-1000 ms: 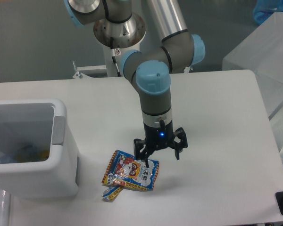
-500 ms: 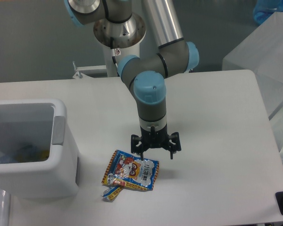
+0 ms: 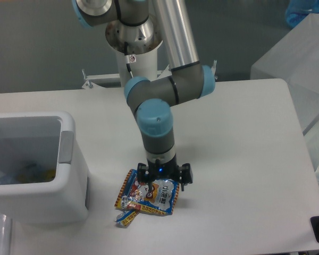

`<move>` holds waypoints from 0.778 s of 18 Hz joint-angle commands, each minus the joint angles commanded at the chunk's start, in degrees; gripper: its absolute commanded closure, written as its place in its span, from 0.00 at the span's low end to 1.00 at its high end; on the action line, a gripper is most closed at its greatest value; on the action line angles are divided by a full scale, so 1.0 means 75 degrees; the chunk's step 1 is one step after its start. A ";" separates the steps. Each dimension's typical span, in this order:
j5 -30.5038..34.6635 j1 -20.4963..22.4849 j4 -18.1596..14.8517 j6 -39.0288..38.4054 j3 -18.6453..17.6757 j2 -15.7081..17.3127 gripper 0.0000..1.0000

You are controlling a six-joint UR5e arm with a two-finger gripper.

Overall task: Place the trash in the trash can
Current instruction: 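Lower the gripper onto the wrapper pile and close on the wrappers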

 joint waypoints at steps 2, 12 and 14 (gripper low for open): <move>-0.0176 -0.0012 0.0000 0.0000 -0.0082 -0.0024 0.00; -0.0317 -0.0117 -0.0012 0.0012 -0.0187 -0.0141 0.00; -0.0317 -0.0129 -0.0012 0.0012 -0.0188 -0.0152 0.00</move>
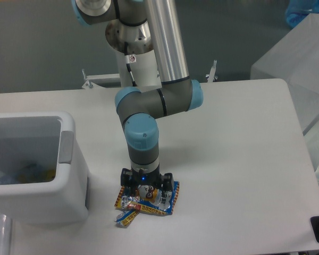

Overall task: Place the trash in the trash can
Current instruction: 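Lower the gripper onto the wrapper pile and close on the wrappers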

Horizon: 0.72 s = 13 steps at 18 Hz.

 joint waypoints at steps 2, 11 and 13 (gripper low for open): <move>0.0000 -0.0023 0.0000 0.0023 0.0000 -0.0035 0.00; -0.0246 -0.0023 0.0000 -0.0012 0.0047 -0.0199 0.00; -0.0246 -0.0023 0.0000 -0.0012 0.0047 -0.0258 0.00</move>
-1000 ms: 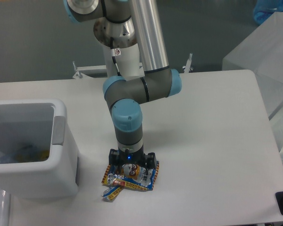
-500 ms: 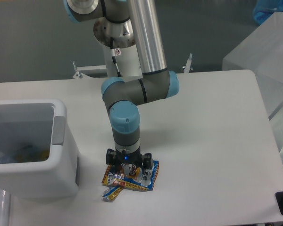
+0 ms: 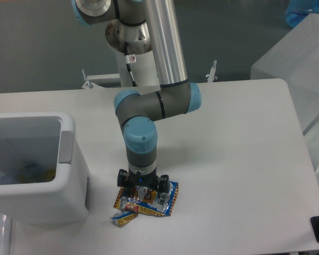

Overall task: Place the trash in the trash can
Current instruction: 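Lower the gripper onto the wrapper pile and close on the wrappers, then lift the gripped snack wrappers up from the table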

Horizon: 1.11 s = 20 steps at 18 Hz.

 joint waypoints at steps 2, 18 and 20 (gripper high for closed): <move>0.0000 0.0000 0.0000 0.0012 0.0000 -0.0012 0.01; -0.0012 0.0023 -0.0023 0.0105 -0.0047 0.0047 0.35; 0.0000 0.0023 -0.0035 0.0105 -0.0047 0.0047 0.41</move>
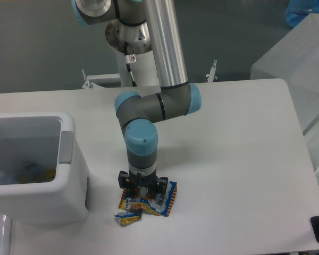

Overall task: Place the trash in the trash can
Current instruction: 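Lift the gripped snack wrappers up from the table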

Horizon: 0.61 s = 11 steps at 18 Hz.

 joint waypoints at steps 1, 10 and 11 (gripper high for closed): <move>0.0000 0.0000 0.0000 0.0000 -0.0012 0.0011 0.41; -0.0023 0.0058 0.0012 -0.0094 0.0000 0.0186 0.70; -0.0023 0.0070 0.0012 -0.0094 0.0000 0.0269 0.76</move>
